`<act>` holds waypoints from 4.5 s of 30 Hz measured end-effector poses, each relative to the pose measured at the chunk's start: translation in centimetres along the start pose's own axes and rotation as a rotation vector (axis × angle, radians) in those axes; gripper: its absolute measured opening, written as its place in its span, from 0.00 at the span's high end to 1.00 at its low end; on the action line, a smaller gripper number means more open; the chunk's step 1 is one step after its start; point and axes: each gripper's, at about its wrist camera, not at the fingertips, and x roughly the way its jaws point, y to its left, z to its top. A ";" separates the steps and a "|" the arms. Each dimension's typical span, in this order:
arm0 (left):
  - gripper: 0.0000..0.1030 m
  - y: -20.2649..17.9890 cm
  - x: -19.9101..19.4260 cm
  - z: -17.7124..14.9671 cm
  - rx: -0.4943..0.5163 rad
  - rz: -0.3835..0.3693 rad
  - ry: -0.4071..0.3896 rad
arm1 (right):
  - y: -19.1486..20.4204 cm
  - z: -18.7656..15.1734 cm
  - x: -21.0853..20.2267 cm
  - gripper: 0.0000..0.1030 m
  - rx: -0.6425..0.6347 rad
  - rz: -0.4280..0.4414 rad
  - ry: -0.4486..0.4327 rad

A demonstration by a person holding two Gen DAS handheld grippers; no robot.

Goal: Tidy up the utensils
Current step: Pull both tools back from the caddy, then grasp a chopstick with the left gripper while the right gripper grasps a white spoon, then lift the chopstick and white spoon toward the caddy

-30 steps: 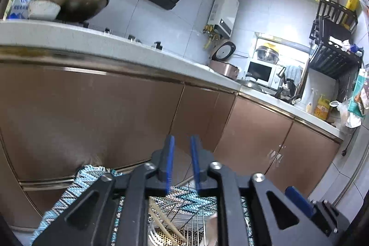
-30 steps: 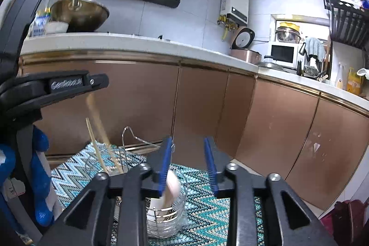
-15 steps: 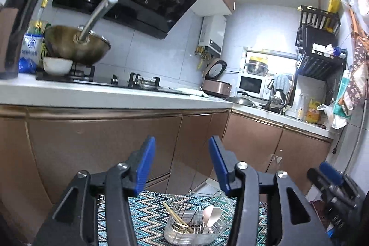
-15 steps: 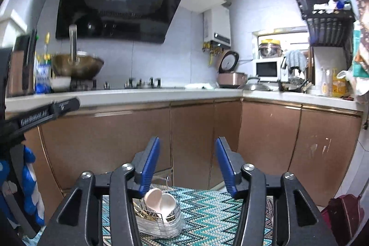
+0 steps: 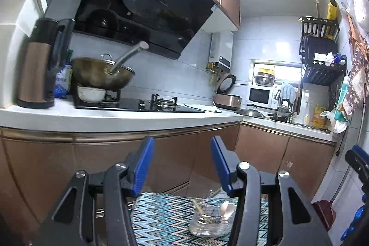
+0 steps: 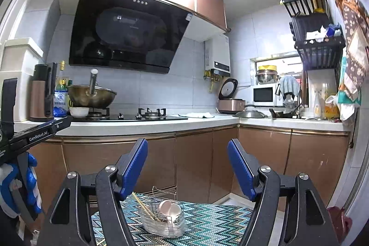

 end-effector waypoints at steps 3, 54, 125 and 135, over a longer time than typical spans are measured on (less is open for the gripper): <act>0.52 1.1 -1.5 0.4 0.011 0.015 -0.009 | 0.4 0.3 -1.1 0.31 -0.003 0.008 0.002; 0.54 -3.2 6.3 -16.3 0.142 -0.313 0.767 | -5.5 -12.4 0.4 0.45 0.217 0.091 0.333; 0.95 -5.9 10.4 -20.8 0.160 -0.335 0.957 | -2.5 -24.1 9.9 0.93 0.234 0.417 0.839; 0.95 -4.9 5.4 -16.9 0.138 -0.338 0.836 | -0.2 -20.4 5.6 0.93 0.176 0.395 0.760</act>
